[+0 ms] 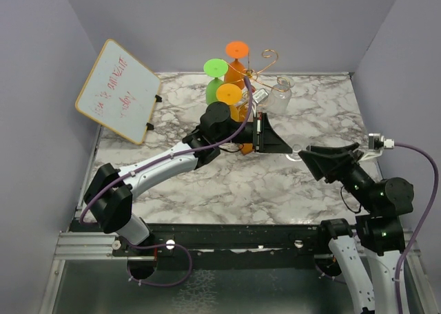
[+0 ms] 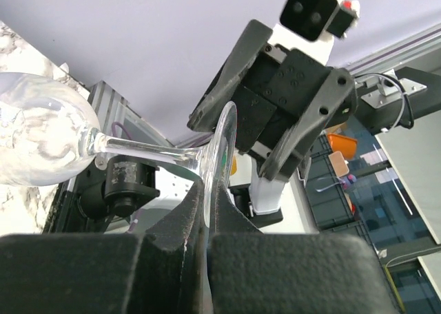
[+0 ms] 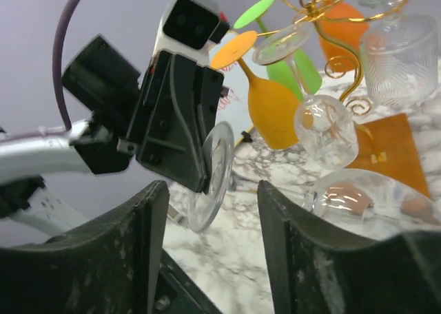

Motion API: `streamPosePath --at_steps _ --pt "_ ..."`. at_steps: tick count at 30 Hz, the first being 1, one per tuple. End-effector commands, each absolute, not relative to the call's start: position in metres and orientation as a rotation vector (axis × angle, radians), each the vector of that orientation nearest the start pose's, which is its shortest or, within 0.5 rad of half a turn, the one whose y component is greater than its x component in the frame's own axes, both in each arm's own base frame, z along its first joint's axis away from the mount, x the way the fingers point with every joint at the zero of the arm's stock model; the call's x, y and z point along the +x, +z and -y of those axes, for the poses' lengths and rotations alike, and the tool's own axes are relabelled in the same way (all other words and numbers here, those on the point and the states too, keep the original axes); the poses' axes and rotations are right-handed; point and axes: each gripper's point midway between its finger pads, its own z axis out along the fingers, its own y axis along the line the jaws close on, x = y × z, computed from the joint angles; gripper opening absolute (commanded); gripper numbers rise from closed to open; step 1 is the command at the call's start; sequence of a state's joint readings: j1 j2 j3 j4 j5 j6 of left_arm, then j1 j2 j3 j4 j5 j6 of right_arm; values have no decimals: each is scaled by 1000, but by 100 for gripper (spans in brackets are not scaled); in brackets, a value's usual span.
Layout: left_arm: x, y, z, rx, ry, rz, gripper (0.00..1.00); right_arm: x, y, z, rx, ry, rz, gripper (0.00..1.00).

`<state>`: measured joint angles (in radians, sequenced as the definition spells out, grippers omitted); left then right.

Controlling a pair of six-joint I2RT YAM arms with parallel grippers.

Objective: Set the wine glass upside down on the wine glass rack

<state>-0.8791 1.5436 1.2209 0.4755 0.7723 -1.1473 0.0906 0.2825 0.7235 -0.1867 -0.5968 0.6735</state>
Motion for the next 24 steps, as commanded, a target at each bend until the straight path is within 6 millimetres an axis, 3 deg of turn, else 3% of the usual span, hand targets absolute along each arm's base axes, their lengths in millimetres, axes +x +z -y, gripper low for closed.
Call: streamPosePath --at_steps 1,6,16,20,24 --pt "166 376 430 592 -2034 -1719 0 177 369 -120 171 1074 -1490 51" --pt "168 372 429 590 -2017 -1721 0 182 369 -127 145 1106 -1528 37" --pt "171 370 427 585 -1995 -1724 0 185 359 -143 55 1156 -1650 32" --pt "173 369 426 576 -1986 -1731 0 185 360 -146 22 1166 -1656 2" --pt "177 367 422 559 -1963 -1745 29 194 362 -135 81 1083 -1647 1"
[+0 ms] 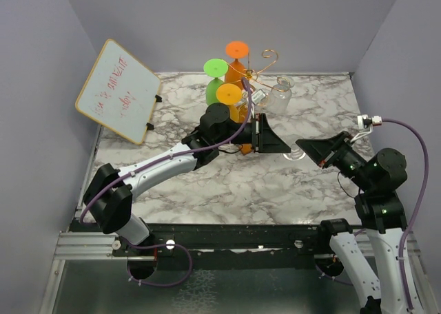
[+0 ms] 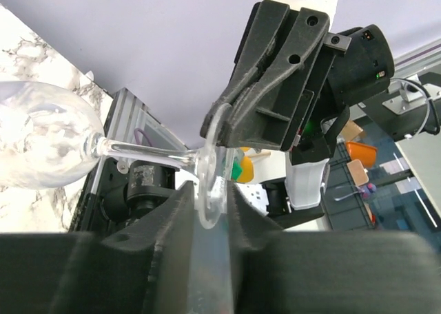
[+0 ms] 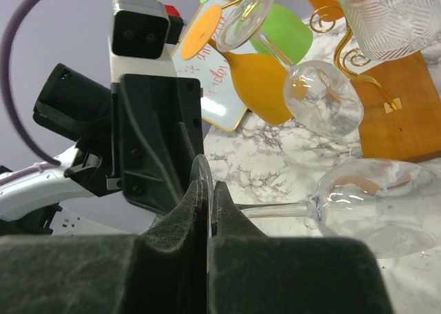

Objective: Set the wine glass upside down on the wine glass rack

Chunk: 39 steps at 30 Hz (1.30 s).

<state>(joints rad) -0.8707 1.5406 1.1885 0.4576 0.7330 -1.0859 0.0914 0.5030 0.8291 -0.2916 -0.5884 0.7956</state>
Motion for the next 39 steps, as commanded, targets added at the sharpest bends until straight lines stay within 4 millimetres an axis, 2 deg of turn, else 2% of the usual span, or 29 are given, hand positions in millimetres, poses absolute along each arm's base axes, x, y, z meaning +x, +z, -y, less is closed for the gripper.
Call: streamPosePath --at_steps 1,5,8,11,14,17,20,24,27,31,35,39 --pt "179 365 421 553 -1952 -1749 37 199 362 -128 112 1039 -1641 1" --pt "185 356 412 535 -1894 -1767 59 218 368 -98 258 854 -1615 1" --pt "189 348 401 524 -1830 -1772 69 229 376 -73 364 730 -1566 1" --pt "193 342 389 546 -1712 -1777 75 240 388 -52 436 630 -1497 1" --pt "188 350 376 595 -1627 -1724 77 255 400 -37 489 567 -1429 1" --pt "188 357 363 616 -1535 -1681 81 277 409 -32 526 547 -1404 1" --pt "197 361 348 588 -1399 -1672 84 305 418 -37 516 560 -1388 1" --pt "214 353 326 516 -1204 -1710 86 344 440 -45 434 560 -1347 1" --pt "224 346 311 463 -1099 -1721 87 379 452 -63 339 606 -1335 1" --pt "225 341 304 465 -1050 -1737 87 422 462 -84 237 670 -1323 1" --pt "226 336 295 448 -1009 -1745 87 454 476 -96 192 719 -1282 1" --pt "226 338 289 431 -985 -1739 87 484 476 -116 169 820 -1282 1"
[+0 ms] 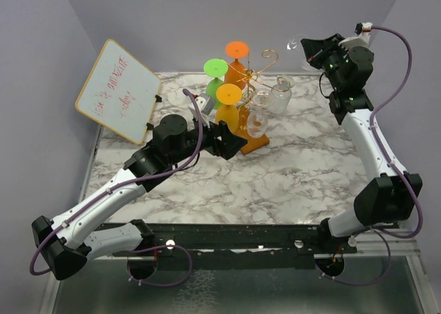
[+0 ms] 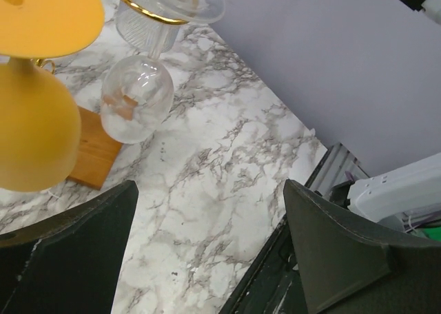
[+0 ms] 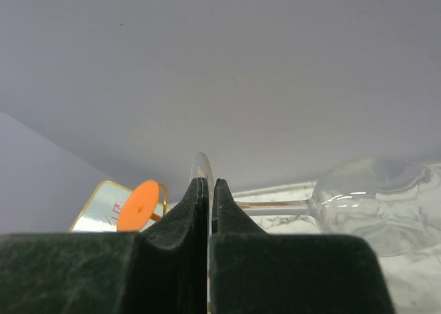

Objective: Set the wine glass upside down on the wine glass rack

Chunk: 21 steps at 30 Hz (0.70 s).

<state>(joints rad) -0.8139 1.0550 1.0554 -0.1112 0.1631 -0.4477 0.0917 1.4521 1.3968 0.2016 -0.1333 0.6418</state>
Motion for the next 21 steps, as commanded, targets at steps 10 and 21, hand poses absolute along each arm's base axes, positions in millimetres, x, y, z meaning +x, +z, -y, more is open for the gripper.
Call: streamPosePath --at_steps 10,21 --pt "233 334 273 369 -902 -1759 88 526 472 -198 21 858 -1306 1" --pt "239 330 268 326 -862 -1776 88 534 452 -234 3 982 -1380 1"
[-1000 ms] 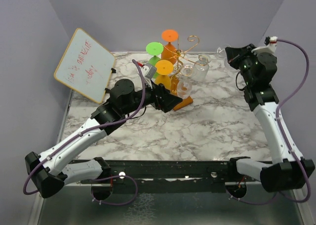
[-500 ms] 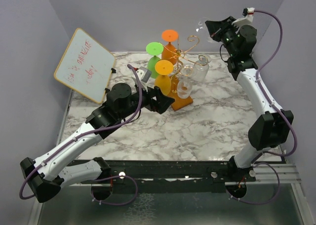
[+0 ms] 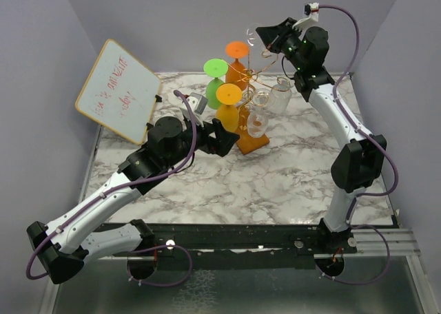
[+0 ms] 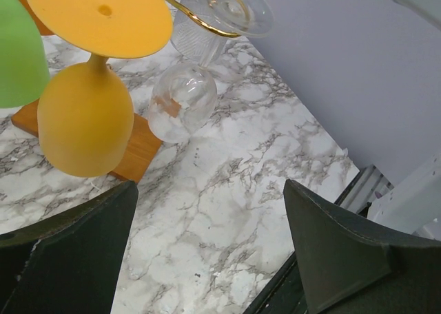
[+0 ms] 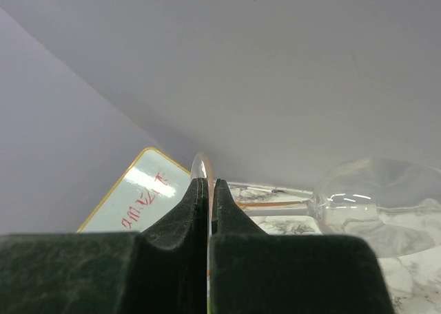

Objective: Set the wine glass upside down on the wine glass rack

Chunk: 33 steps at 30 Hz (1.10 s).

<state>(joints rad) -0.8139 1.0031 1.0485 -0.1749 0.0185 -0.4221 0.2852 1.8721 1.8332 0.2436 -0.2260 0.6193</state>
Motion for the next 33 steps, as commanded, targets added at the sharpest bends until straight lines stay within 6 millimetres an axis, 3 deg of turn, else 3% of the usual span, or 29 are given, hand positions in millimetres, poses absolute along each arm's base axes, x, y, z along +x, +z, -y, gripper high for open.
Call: streamPosePath --at_steps 1,15,24,33 --pt "240 329 267 320 -859 -1776 88 531 452 -237 4 1001 -1387 1" --pt "243 327 264 284 -843 -1788 88 509 434 -241 70 1087 -1488 1" --pt "244 327 263 268 -839 -1789 88 483 445 -232 99 1103 -1473 1" --pt "244 328 261 256 -835 -1785 87 472 448 -217 161 1050 -1477 1"
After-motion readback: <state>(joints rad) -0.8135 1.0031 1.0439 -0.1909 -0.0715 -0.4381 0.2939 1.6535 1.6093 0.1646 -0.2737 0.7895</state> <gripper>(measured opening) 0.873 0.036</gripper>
